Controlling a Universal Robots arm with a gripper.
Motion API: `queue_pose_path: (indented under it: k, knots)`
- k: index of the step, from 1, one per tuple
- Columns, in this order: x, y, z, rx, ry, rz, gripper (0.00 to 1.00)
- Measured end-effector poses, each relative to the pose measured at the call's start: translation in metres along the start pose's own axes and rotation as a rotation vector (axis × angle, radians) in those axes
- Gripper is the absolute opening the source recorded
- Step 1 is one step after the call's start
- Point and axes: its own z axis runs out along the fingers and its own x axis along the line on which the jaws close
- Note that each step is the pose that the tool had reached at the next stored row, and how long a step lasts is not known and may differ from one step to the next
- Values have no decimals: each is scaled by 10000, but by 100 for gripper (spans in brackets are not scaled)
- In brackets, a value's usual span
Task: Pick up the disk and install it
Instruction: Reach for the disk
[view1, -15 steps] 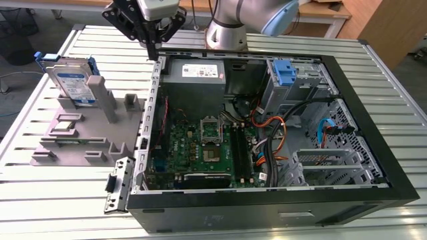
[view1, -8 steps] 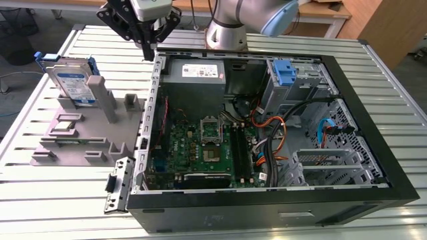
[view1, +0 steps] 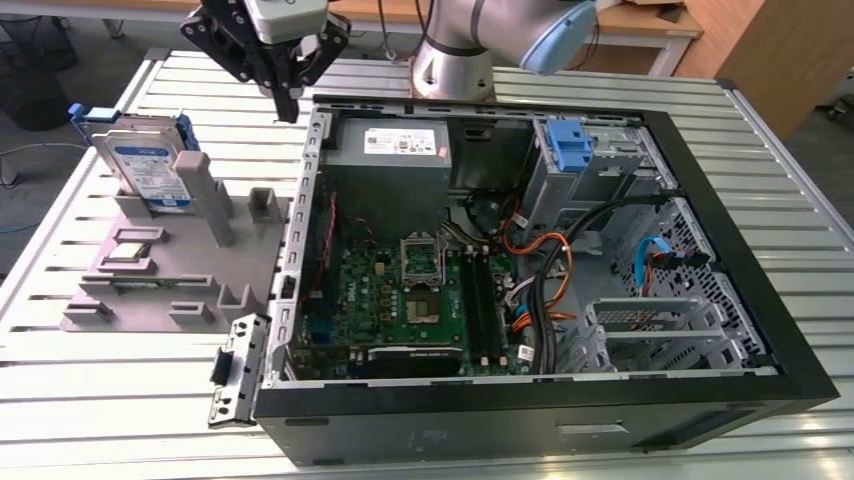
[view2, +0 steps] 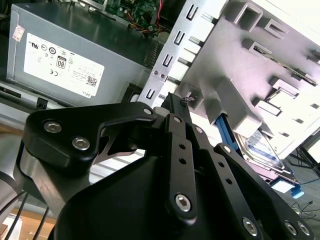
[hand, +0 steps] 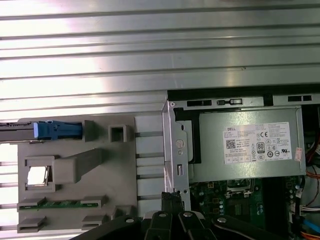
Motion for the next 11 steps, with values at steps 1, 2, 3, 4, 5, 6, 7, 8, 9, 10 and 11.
queue_pose_path:
  k: [1,2,3,4,5,6,7,8,9,10,11]
  knots:
    - [3,0,1,0,0,0,10]
    - [4,0,0,1,1,-1,10]
    - [7,-1,0,1,1,0,10]
    - [8,-1,0,1,1,0,10]
    - [8,-1,0,1,1,0,10]
    - [9,-1,0,1,1,0,10]
    - [12,-1,0,1,1,1,10]
    - [17,-2,0,1,1,2,10]
    - [23,-2,-1,2,2,1,10]
    - [28,-2,0,1,1,0,10]
    - [33,-2,0,1,0,0,10]
